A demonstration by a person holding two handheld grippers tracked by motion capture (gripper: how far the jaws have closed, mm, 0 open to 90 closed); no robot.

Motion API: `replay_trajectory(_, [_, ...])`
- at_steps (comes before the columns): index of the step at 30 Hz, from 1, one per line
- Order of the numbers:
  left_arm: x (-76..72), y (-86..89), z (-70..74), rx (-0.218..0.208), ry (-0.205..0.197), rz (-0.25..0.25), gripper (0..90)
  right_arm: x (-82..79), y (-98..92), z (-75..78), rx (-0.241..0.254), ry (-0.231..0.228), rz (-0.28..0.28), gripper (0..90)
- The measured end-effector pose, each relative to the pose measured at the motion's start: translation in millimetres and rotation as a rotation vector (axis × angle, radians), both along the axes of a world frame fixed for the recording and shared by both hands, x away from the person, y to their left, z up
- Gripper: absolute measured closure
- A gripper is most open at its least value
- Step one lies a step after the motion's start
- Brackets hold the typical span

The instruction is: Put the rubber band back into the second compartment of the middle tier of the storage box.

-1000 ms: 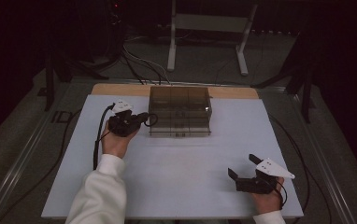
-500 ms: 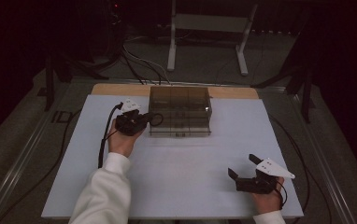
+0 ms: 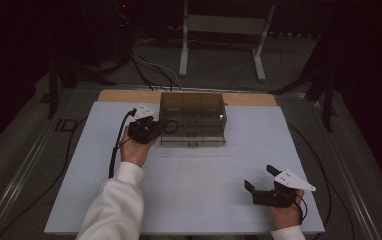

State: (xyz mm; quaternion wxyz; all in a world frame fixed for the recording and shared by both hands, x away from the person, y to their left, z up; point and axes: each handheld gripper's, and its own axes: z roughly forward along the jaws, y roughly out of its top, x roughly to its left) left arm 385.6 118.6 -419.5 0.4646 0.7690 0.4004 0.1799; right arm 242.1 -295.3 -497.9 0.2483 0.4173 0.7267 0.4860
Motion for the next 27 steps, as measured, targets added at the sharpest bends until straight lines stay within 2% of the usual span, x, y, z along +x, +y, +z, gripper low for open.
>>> replay_trajectory(20, [10.4, -21.5, -3.3, 0.029, -0.003, -0.01, 87.9, -0.4, -0.6, 0.3, 0.001, -0.001, 0.0, 0.3])
replay_trajectory(27, [12.2, -27.7, -6.0, 0.025, -0.002, -0.012, 87.9, -0.2, -0.3, 0.2, 0.001, -0.002, 0.002, 0.3])
